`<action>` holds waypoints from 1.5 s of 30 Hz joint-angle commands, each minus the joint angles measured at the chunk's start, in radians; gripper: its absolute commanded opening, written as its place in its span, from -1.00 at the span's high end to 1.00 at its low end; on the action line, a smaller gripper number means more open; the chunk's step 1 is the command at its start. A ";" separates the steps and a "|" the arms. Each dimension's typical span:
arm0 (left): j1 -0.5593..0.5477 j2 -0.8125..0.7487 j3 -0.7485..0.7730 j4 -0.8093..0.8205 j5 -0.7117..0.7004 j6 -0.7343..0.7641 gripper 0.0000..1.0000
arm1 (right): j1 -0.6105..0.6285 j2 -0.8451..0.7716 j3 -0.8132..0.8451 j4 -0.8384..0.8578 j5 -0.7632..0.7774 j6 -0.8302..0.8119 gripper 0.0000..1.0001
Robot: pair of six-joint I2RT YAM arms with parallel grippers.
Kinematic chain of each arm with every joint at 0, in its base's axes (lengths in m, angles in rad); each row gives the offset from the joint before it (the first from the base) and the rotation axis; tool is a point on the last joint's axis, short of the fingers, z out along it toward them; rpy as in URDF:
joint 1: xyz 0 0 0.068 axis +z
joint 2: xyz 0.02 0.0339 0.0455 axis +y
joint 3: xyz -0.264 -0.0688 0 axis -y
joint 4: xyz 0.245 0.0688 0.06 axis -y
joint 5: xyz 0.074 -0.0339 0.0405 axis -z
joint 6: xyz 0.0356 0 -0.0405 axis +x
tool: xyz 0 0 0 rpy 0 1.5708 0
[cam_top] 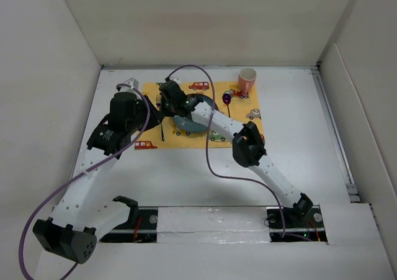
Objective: Set the dinner table for one person
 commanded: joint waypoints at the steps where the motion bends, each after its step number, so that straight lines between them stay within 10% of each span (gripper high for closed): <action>1: -0.002 -0.025 -0.015 0.005 0.011 -0.001 0.47 | 0.003 0.028 0.068 0.093 0.054 0.010 1.00; 27: -0.002 -0.048 -0.058 -0.020 -0.003 0.013 0.47 | -0.043 0.148 0.144 0.202 0.062 0.134 0.88; 38: -0.015 -0.040 -0.042 -0.021 -0.031 0.024 0.47 | -0.063 0.145 0.134 0.238 -0.013 0.130 0.14; 45: -0.015 -0.019 0.015 -0.027 -0.106 0.027 0.47 | -0.063 -0.028 0.013 0.328 -0.074 0.065 0.07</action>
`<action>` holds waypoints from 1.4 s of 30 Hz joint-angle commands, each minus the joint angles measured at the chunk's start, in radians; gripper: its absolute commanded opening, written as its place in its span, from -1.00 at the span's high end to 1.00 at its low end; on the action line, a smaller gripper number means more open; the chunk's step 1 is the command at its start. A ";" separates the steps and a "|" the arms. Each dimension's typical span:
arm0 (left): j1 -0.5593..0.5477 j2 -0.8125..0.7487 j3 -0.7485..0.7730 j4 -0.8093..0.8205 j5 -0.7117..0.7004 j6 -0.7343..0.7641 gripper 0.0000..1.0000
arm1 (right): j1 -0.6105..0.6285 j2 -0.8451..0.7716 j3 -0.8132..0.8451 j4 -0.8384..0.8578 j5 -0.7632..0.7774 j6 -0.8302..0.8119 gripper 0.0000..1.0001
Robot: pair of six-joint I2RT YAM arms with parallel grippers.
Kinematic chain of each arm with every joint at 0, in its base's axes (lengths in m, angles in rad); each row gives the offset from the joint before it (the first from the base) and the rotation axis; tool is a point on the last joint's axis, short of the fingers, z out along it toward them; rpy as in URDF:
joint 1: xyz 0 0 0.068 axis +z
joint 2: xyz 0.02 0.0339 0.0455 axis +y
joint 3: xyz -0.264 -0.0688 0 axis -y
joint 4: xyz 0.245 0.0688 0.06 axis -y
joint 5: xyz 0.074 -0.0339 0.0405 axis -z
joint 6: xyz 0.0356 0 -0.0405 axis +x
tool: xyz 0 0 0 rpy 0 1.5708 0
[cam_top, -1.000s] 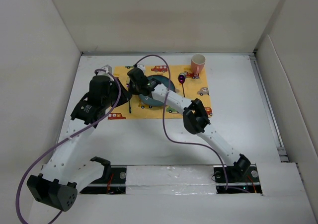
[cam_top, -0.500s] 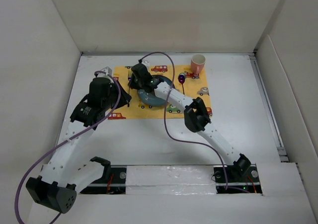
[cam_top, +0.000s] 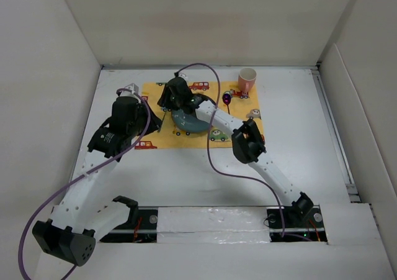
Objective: Set the dinner table for one person
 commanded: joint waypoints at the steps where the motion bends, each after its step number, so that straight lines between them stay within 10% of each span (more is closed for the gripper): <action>1: -0.005 0.008 0.074 0.008 -0.074 0.021 0.47 | -0.005 -0.171 -0.037 0.131 -0.063 -0.052 0.07; 5: -0.005 0.034 0.152 -0.002 -0.163 0.044 0.47 | -0.017 -0.299 -0.084 0.107 -0.067 -0.117 0.18; 9: -0.005 0.071 0.157 0.037 -0.198 0.093 0.47 | -0.074 -0.511 -0.326 0.072 -0.067 -0.146 1.00; 13: -0.005 0.141 0.137 0.064 -0.197 0.105 1.00 | -0.115 -0.766 -0.613 0.125 -0.057 -0.147 1.00; 22: 0.016 0.540 0.214 0.226 -0.152 0.205 0.84 | -0.175 -1.320 -1.338 0.199 -0.048 -0.143 0.83; 27: 0.047 0.753 0.303 0.259 -0.145 0.239 0.75 | -0.207 -1.525 -1.482 0.099 -0.039 -0.161 0.53; 42: 0.047 1.025 0.396 0.290 -0.189 0.340 0.61 | -0.263 -1.656 -1.571 0.030 -0.062 -0.181 0.51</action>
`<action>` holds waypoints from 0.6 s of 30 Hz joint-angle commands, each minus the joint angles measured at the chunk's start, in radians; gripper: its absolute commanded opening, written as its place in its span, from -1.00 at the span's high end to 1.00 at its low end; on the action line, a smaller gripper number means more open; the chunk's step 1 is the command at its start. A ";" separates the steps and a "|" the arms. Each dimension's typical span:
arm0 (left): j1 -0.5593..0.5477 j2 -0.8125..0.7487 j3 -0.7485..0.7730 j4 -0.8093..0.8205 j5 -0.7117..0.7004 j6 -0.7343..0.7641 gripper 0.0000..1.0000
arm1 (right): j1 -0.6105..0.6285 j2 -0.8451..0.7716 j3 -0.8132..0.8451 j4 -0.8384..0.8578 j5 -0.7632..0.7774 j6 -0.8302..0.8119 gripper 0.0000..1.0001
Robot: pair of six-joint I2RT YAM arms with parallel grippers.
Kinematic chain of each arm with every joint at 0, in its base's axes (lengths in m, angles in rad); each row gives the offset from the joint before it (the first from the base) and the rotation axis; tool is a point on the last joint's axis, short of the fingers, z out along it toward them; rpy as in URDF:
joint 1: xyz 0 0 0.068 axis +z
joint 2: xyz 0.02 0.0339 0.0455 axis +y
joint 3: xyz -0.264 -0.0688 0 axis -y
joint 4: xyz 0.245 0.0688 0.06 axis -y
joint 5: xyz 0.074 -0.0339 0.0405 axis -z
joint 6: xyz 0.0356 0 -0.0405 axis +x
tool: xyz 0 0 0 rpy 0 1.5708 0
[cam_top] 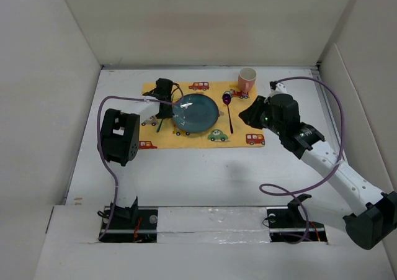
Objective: Set the dinner table for one person
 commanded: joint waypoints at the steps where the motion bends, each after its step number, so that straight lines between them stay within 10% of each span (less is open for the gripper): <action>1: 0.009 0.016 0.071 0.015 -0.033 0.036 0.62 | -0.005 -0.001 0.013 -0.005 -0.013 -0.023 0.51; 18: 0.028 -0.077 0.002 0.128 0.019 0.033 0.75 | 0.046 0.073 0.059 0.004 0.005 -0.019 0.51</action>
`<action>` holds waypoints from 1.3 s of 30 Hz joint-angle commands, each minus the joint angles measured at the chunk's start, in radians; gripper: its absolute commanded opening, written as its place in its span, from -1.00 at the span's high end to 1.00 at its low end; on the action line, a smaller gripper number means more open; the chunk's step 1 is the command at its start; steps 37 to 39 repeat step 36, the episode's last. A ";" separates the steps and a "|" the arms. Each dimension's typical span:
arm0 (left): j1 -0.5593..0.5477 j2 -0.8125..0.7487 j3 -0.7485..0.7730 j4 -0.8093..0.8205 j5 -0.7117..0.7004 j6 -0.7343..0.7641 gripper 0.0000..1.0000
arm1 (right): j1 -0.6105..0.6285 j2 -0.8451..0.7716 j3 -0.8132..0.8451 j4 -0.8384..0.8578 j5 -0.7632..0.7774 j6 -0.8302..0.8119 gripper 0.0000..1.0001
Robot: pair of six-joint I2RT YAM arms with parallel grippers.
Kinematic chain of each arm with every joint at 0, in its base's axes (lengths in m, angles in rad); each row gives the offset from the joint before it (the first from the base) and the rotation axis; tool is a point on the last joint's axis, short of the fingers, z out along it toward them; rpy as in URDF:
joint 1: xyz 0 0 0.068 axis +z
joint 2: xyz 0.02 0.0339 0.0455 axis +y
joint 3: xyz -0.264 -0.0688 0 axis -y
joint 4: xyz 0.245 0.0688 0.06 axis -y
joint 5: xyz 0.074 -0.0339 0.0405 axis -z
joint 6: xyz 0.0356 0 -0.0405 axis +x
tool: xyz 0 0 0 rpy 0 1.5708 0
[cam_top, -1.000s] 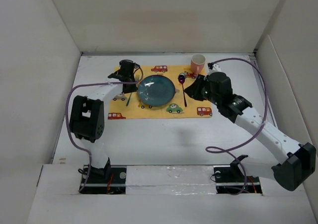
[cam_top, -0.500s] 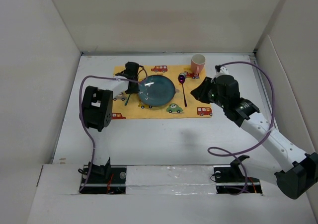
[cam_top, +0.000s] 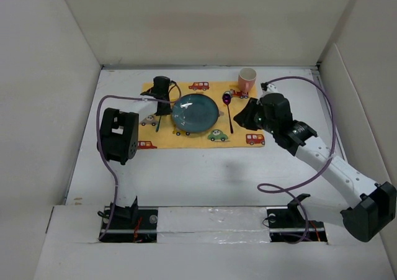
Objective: Set the dinner table for one person
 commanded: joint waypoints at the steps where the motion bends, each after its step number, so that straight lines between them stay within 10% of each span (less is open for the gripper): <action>1: 0.002 -0.113 -0.025 0.073 0.011 0.015 0.75 | 0.016 0.009 0.042 0.020 0.010 -0.014 0.51; 11: 0.002 -0.181 -0.034 0.064 0.019 -0.042 0.75 | 0.025 0.051 0.069 0.014 0.027 -0.023 0.70; 12: 0.002 -0.239 -0.049 0.075 0.025 -0.062 0.76 | 0.025 0.049 0.077 0.003 0.036 -0.024 1.00; 20: 0.002 -0.600 -0.057 -0.011 -0.036 -0.191 1.00 | 0.025 -0.061 0.278 -0.080 0.108 -0.038 1.00; 30: 0.002 -0.984 0.044 -0.180 -0.214 -0.240 0.08 | -0.125 -0.273 0.427 -0.039 0.377 -0.034 -0.08; 39: 0.002 -1.055 0.024 -0.132 -0.208 -0.220 -0.10 | -0.191 -0.247 0.402 -0.040 0.288 -0.038 -0.20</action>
